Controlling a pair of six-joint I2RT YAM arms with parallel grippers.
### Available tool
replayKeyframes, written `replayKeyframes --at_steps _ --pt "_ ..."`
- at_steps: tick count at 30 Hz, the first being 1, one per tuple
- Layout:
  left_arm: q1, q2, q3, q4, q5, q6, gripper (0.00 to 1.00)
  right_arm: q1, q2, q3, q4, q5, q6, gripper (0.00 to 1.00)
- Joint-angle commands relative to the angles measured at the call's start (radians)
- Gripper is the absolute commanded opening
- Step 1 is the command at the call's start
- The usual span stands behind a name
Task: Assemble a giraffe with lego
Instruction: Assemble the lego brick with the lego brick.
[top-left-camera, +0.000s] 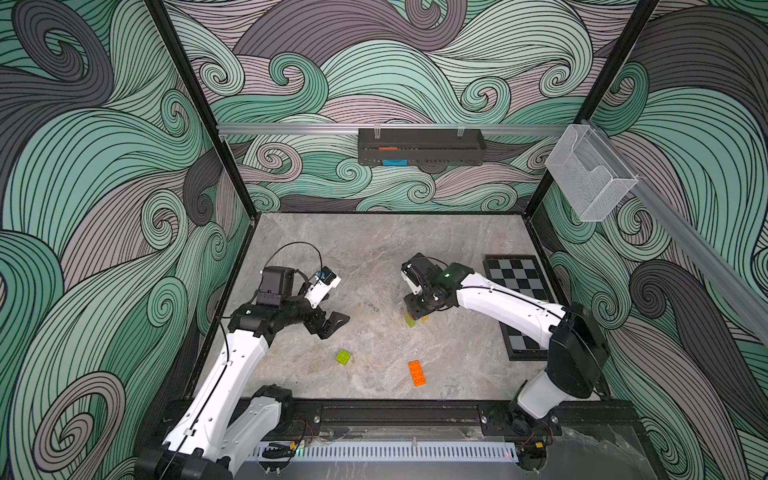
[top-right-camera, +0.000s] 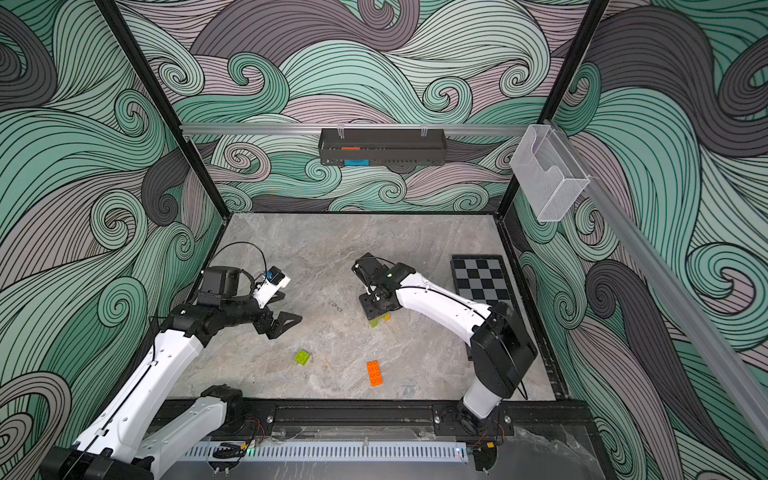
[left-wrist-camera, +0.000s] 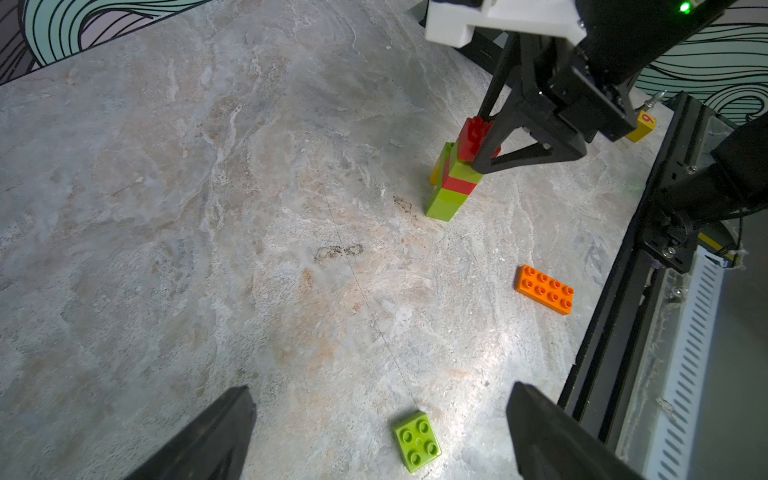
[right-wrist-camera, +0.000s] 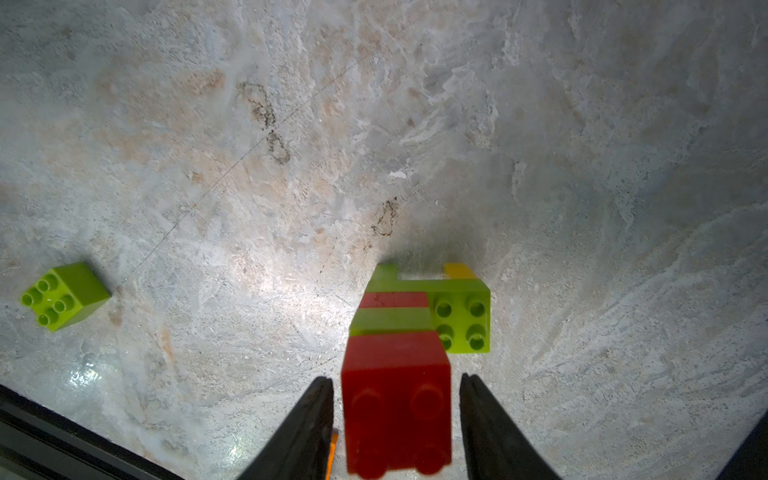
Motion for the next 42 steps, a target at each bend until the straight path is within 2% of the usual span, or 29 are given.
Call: replayKeyframes --at_steps 1,10,18,24,32,37,42 --pt "0.001 0.000 -0.003 0.003 0.010 0.011 0.99 -0.006 -0.024 0.032 -0.017 -0.002 -0.010 0.51" --pt "0.001 -0.001 -0.003 0.004 0.010 0.012 0.98 -0.007 -0.011 0.031 -0.018 -0.008 -0.014 0.43" --pt "0.001 -0.001 -0.005 0.005 0.011 0.012 0.99 -0.007 -0.009 0.016 -0.018 0.001 -0.011 0.28" --pt "0.001 0.001 -0.003 0.004 0.010 0.011 0.99 -0.007 0.009 -0.017 -0.018 0.033 -0.008 0.21" --pt "0.001 0.004 -0.002 0.005 0.012 0.011 0.99 -0.007 0.080 -0.048 -0.044 0.064 0.003 0.15" --pt "-0.001 0.004 -0.001 0.005 0.012 0.011 0.99 -0.006 0.137 -0.070 -0.072 0.084 0.008 0.04" --pt "-0.002 0.004 0.000 0.005 0.012 0.013 0.99 -0.004 0.180 -0.057 -0.134 0.098 0.011 0.01"
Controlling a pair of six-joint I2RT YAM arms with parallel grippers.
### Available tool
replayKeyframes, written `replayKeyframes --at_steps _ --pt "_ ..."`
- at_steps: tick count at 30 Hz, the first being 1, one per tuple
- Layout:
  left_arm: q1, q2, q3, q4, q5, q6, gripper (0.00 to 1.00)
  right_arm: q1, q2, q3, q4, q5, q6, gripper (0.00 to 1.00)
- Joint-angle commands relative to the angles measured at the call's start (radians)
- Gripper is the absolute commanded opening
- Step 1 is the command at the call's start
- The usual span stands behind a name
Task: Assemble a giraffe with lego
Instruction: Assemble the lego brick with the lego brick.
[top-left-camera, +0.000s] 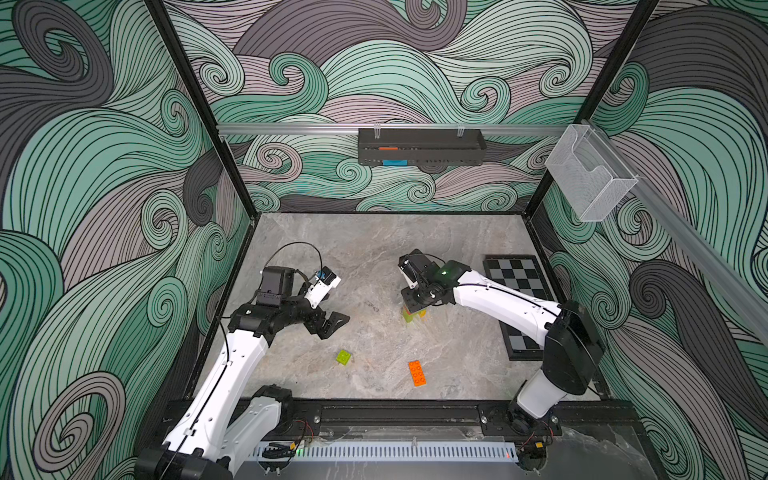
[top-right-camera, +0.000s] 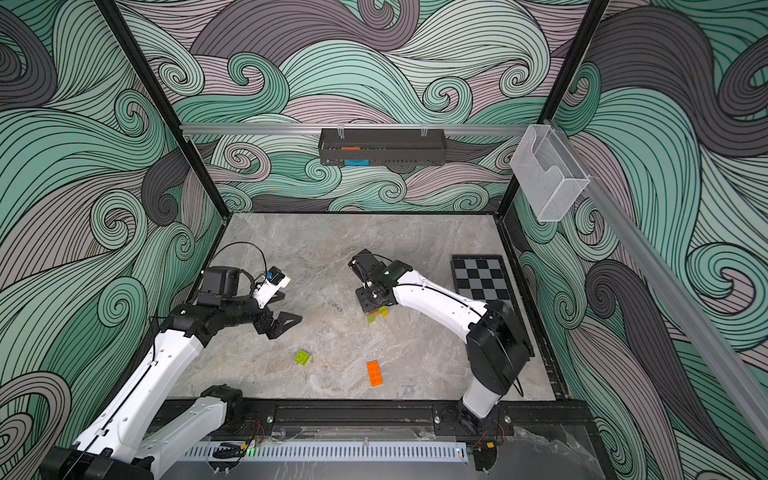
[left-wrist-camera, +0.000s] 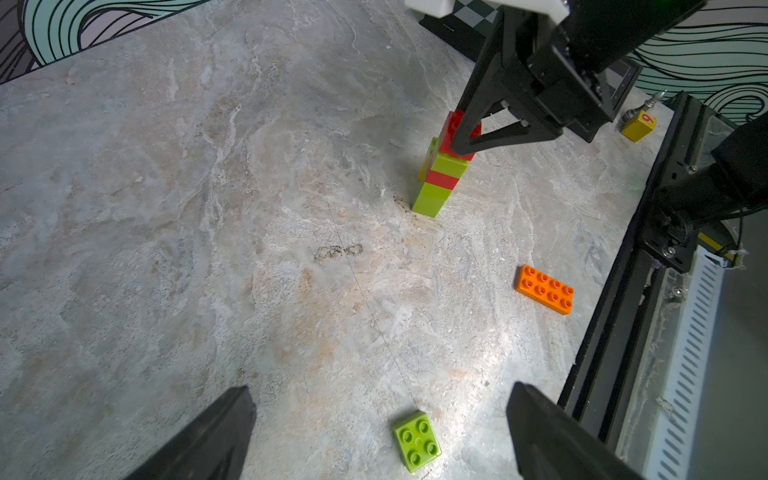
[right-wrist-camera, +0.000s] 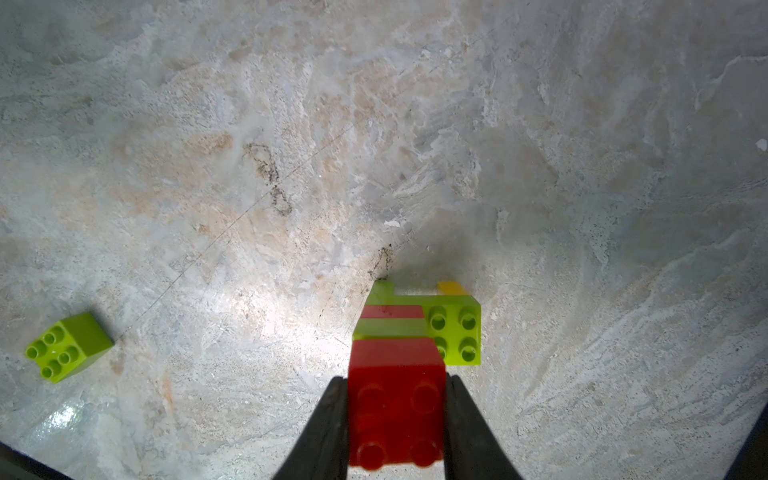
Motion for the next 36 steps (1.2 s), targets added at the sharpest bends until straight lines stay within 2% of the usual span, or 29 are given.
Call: replayKeyframes --at_steps 1,5,11,17,23,31,36 --pt "-0.002 0.004 0.000 0.005 0.012 0.013 0.98 -0.006 0.138 -0.078 -0.193 0.043 0.006 0.01" --pt "-0.002 0.004 0.000 0.004 0.010 0.013 0.99 -0.001 0.145 -0.031 -0.266 0.070 0.012 0.00" --pt "-0.002 -0.001 -0.003 0.005 0.011 0.013 0.99 0.023 0.174 0.060 -0.393 0.222 0.038 0.00" --pt "-0.002 -0.004 -0.004 0.005 0.009 0.014 0.99 0.048 0.206 0.066 -0.390 0.279 0.082 0.00" --pt "-0.004 -0.005 -0.003 0.003 0.008 0.014 0.99 0.031 0.195 0.047 -0.316 0.137 0.063 0.00" --pt "-0.004 -0.005 -0.004 0.004 0.008 0.013 0.99 -0.069 0.140 0.045 -0.286 -0.028 0.036 0.00" --pt "-0.004 -0.005 -0.005 0.006 0.008 0.013 0.99 -0.095 0.158 -0.015 -0.236 -0.062 0.027 0.00"
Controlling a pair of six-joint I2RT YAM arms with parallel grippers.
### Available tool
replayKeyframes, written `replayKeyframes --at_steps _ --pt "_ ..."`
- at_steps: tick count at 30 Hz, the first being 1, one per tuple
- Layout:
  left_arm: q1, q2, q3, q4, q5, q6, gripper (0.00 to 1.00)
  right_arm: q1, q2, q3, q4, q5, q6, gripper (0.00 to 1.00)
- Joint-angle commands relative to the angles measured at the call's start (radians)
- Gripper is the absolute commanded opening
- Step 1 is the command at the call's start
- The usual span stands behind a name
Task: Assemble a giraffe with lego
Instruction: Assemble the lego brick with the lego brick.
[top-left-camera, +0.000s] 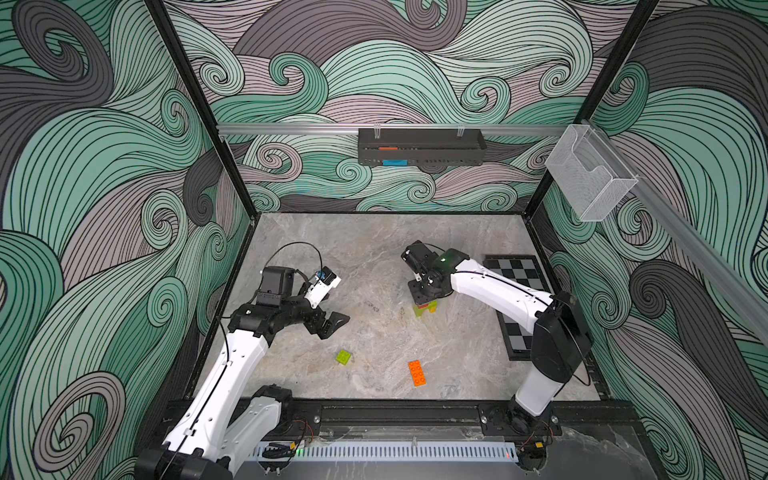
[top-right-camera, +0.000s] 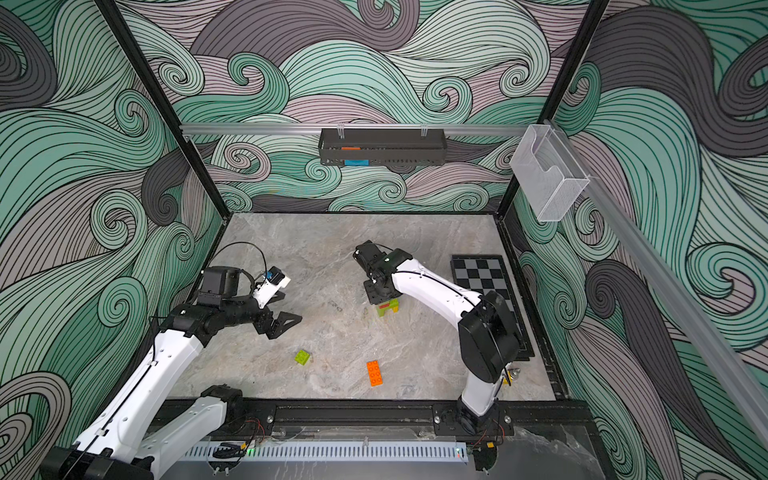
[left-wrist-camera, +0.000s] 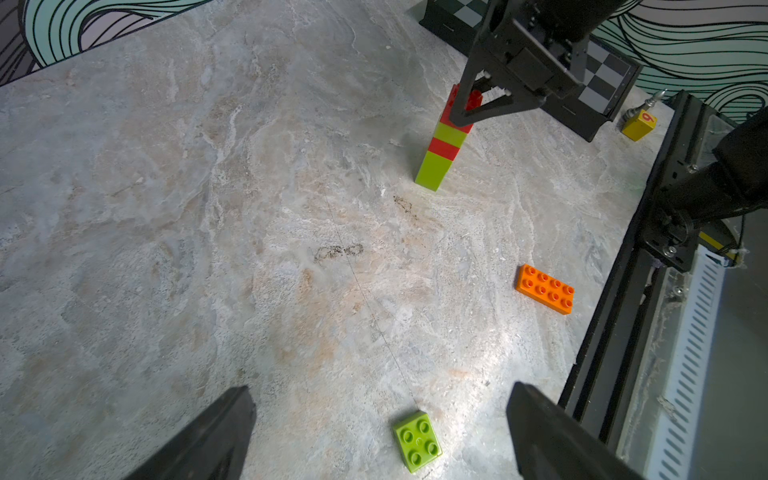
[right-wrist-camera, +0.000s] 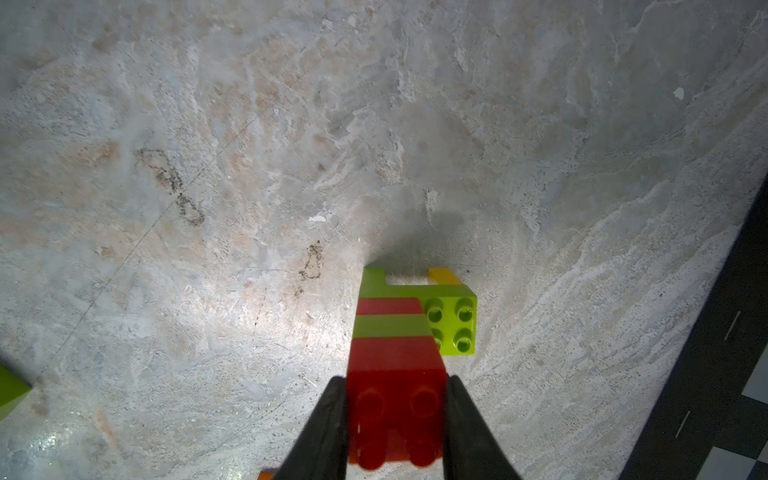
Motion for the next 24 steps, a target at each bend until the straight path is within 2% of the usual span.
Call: replayKeyframes --at_steps 1,10,15,19,24 --pt "-0.004 -0.005 -0.005 0.005 0.009 0.010 0.99 -0.021 0.104 -0.125 -0.078 -0.101 -0.008 0.00" --pt "-0.004 -0.002 -0.004 0.005 0.009 0.010 0.99 -0.023 0.161 -0.220 0.007 -0.134 -0.012 0.00" --pt "-0.004 0.000 -0.004 0.004 0.009 0.010 0.99 -0.023 0.083 -0.148 -0.063 -0.100 -0.024 0.17" --pt "-0.004 -0.001 -0.004 0.005 0.011 0.010 0.99 -0.023 0.019 -0.054 -0.132 -0.090 -0.031 0.41" --pt "-0.004 -0.002 -0.004 0.005 0.011 0.010 0.99 -0.023 -0.053 0.053 -0.205 -0.096 -0.034 0.53"
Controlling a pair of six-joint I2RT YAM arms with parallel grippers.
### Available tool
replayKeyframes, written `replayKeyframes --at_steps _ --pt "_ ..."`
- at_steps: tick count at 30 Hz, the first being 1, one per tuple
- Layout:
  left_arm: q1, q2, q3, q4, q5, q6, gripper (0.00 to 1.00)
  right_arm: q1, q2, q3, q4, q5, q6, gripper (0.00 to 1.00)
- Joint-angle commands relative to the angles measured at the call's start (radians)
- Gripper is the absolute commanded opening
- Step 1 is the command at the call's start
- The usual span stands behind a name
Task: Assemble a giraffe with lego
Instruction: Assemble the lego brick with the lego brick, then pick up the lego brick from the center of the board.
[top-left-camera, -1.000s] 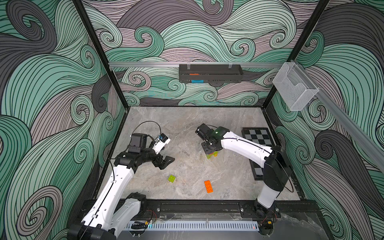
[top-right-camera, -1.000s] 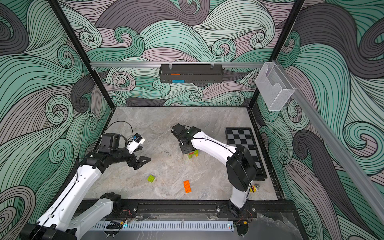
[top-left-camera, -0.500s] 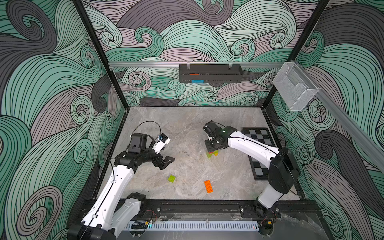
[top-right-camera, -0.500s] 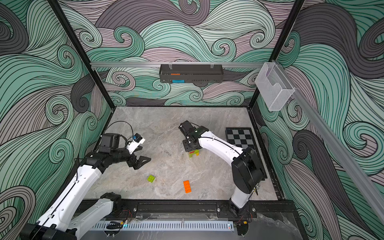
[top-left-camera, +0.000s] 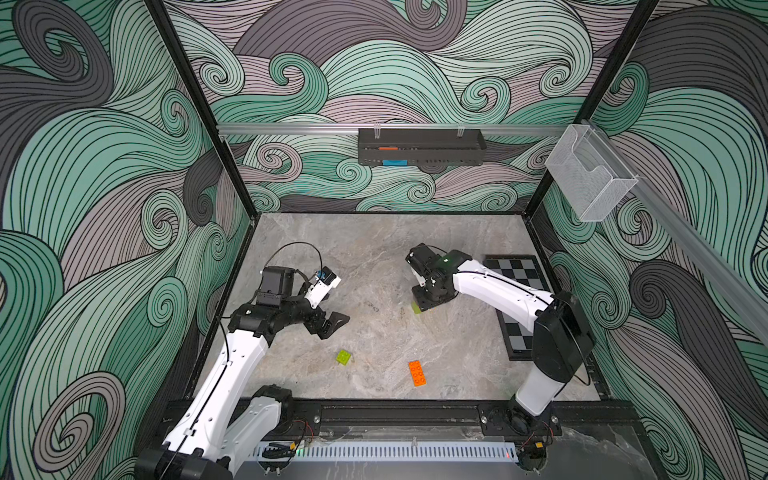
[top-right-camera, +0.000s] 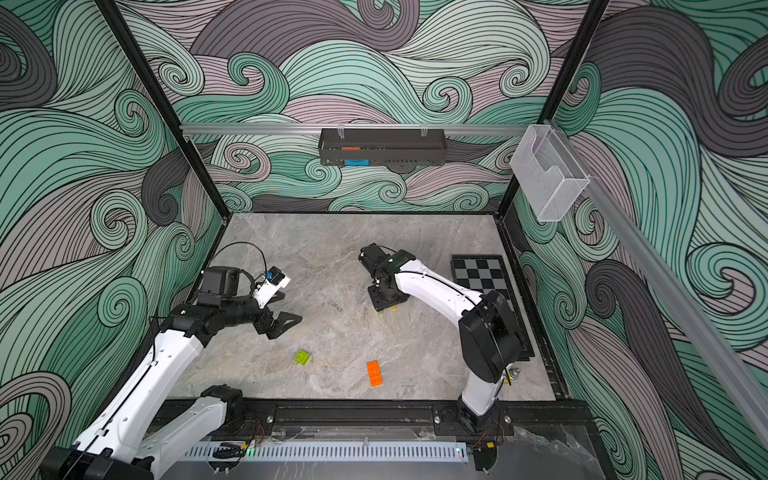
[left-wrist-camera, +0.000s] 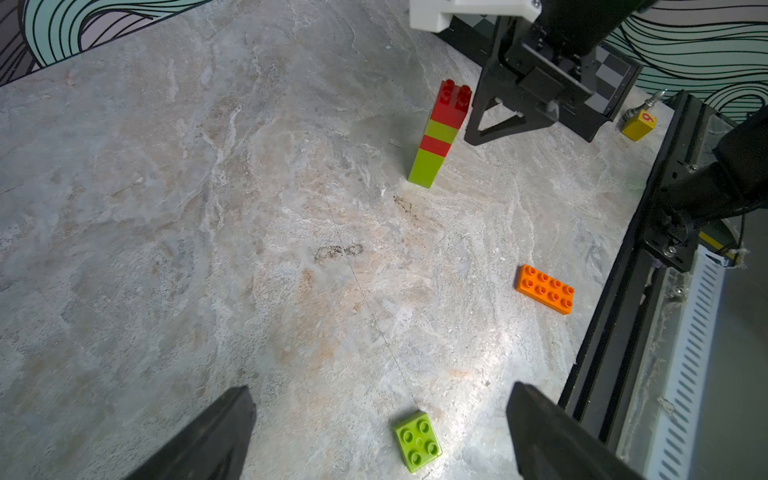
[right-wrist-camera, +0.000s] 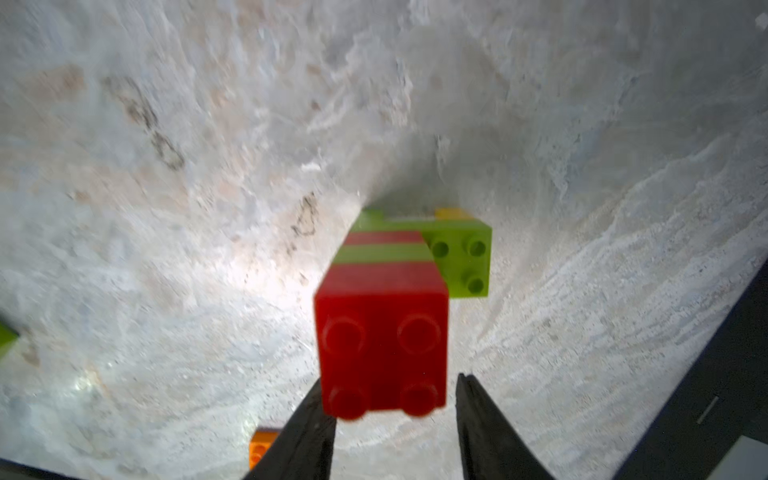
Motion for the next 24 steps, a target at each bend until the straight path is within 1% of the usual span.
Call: replayKeyframes --at_steps 1,3,7,10,13,16,19,24 --pt "-0.004 -0.002 -0.004 0.004 0.010 0.010 0.99 -0.006 -0.057 0.077 -0.131 -0.026 -0.001 0.55" --pt "-0.005 -0.003 -0.005 0.005 0.012 0.010 0.99 -0.006 -0.087 0.093 -0.148 -0.031 0.003 0.60" --pt "-0.005 -0.003 -0.003 0.003 0.013 0.008 0.99 0.011 -0.160 0.078 -0.183 -0.042 0.033 0.62" --pt "-0.005 -0.005 -0.004 0.006 0.012 0.008 0.99 0.069 -0.223 -0.013 -0.165 -0.044 0.097 0.63" --pt "-0.005 -0.005 -0.005 0.007 0.011 0.006 0.99 0.167 -0.270 -0.144 -0.094 -0.030 0.176 0.74" --pt "-0.006 -0.005 -0.003 0.010 0.011 0.001 0.99 0.246 -0.285 -0.261 0.000 -0.062 0.253 0.80" --pt "-0.006 -0.005 0.000 0.007 0.011 -0.001 0.99 0.313 -0.263 -0.334 0.087 -0.094 0.311 0.80" --pt "-0.006 0.000 0.001 0.008 0.009 -0.001 0.99 0.385 -0.154 -0.325 0.101 -0.088 0.301 0.75"
